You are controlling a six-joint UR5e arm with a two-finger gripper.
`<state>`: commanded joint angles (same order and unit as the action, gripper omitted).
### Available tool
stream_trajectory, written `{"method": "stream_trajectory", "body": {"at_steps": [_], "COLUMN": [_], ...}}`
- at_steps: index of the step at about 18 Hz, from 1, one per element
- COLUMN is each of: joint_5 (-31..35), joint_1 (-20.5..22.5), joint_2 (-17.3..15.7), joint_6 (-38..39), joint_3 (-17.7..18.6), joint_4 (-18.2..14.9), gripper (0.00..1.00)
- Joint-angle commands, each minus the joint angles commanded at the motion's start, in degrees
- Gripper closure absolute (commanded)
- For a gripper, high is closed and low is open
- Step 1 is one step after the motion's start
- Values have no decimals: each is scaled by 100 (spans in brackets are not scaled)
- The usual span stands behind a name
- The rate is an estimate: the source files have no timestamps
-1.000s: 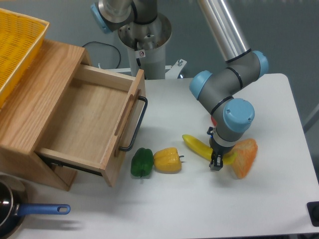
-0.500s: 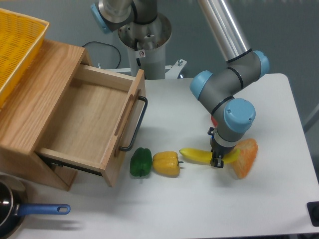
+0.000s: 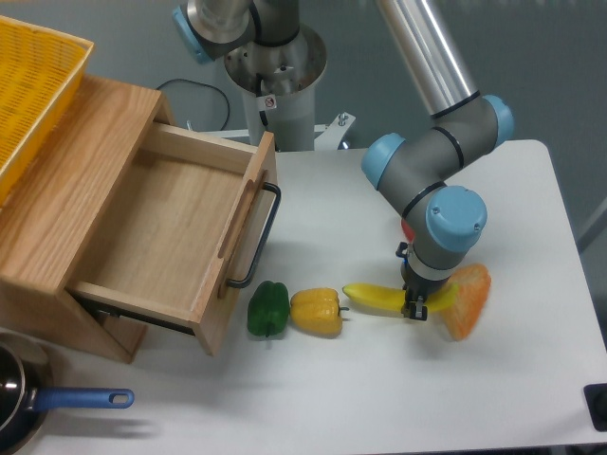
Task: Pick up the banana
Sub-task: 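Lift the held banana and move it toward the yellow pepper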
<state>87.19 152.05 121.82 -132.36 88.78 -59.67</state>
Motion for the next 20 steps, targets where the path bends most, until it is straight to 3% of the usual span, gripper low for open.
{"method": "stream_trajectory", "body": {"at_steps": [4,10,20], "joint_5": [-35,-44,-61], "joint_1": [-9,-158,-650], "joint_2": [-44,-123,-536], "joint_6": [44,782,3004], "joint_3": [-308,-598,-713], "joint_4": [-308,-528,-528], "gripper": [71,71,71]}}
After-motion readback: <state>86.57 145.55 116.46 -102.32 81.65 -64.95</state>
